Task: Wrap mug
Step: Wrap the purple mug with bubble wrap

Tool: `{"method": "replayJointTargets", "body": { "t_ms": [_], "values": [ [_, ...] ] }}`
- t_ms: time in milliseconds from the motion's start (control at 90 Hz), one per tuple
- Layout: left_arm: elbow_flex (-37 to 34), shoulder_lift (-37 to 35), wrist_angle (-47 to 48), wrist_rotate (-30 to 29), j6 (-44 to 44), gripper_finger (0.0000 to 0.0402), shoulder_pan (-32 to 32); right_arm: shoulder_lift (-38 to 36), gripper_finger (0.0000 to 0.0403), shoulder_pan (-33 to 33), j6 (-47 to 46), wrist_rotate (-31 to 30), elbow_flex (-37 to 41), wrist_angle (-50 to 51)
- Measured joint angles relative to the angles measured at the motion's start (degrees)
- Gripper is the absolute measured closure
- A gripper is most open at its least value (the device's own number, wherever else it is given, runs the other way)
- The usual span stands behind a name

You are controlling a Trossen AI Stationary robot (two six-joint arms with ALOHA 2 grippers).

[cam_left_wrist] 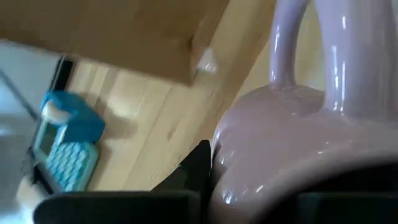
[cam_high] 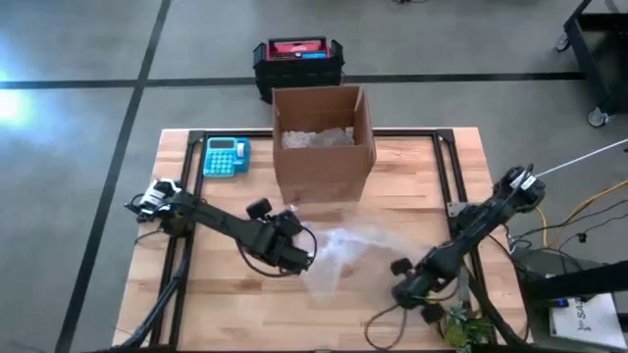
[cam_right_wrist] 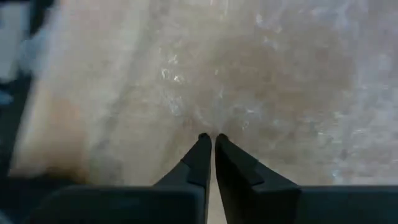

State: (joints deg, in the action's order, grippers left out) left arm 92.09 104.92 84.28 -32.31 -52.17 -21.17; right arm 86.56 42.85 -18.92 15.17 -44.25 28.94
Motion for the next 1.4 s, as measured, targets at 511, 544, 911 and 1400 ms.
{"method": "replayJointTargets", "body": {
  "t_ms": [511, 544, 911, 1400],
  "values": [
    [18.13, -1.08, -23.16, 5.27, 10.93, 0.0371, -4.74, -9.54, 0.0400, -2.02, 4.63, -15.72, -0.02, 3.22],
    [17.70, -1.11, -25.56, 6.68, 12.28, 0.0370, -4.73, -9.52, 0.0400, -2.13, 4.59, -16.34, -0.02, 3.08],
    [7.16, 1.59, -54.29, 16.85, 20.88, 0.0371, -4.27, -7.14, 0.0400, -2.12, 3.96, -16.70, -0.02, 1.32],
    [4.26, 13.78, -68.28, 19.82, 23.56, 0.0370, -0.25, -6.12, 0.0400, -2.12, 4.39, -16.72, -0.02, -1.02]
  ]
}}
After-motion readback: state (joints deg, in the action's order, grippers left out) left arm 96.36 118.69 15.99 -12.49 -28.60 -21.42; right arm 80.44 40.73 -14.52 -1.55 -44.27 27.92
